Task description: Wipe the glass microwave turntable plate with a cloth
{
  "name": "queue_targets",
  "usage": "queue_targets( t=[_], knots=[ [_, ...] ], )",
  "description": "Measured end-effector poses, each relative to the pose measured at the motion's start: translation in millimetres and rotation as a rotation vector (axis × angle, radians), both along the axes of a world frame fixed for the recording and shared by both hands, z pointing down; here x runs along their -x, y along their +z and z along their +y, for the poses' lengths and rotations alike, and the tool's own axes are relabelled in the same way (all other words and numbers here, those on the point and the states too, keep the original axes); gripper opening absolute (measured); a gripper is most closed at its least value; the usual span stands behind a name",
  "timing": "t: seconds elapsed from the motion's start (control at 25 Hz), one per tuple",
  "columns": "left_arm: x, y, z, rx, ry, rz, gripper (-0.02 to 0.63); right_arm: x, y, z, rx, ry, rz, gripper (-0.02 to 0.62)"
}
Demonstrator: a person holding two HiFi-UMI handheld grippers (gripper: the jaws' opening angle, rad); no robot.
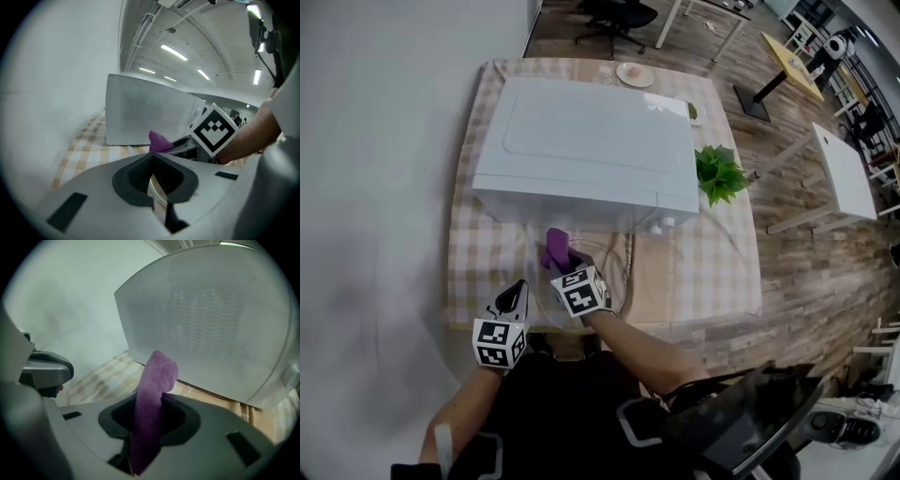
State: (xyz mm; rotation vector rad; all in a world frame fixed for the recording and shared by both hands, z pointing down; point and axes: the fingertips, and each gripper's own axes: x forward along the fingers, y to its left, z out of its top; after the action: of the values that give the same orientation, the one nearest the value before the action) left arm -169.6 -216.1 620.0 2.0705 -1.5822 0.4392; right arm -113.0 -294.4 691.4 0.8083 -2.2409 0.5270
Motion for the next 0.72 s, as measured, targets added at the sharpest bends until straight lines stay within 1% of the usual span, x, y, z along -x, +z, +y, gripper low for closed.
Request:
queue_targets(
  t=[0.08,0.2,0.36,0.52,0.72],
  knots=[
    [6,5,3,0.018,-0.006,0.009,0.003,5,6,-4,-0.008,-0.005,0.020,0.126],
    [11,9,4,0.029,-0.002,0.005,0.003,2,11,-8,0.002,0.019,0.038,0.126],
    [11,11,5,0.026,0.007,0.009,0.003,-12,15,-15,0.006,0.060,0.038,0.127],
    [9,15,2,0.026,-0.002,0.041,0.003,-27,17,-22,0.001,0.095,0.044,0.127],
    [2,16,2,0.019,0.012,0.038,0.003,-54,16,-27,-0.002,0.142,0.072,0.127]
  ],
)
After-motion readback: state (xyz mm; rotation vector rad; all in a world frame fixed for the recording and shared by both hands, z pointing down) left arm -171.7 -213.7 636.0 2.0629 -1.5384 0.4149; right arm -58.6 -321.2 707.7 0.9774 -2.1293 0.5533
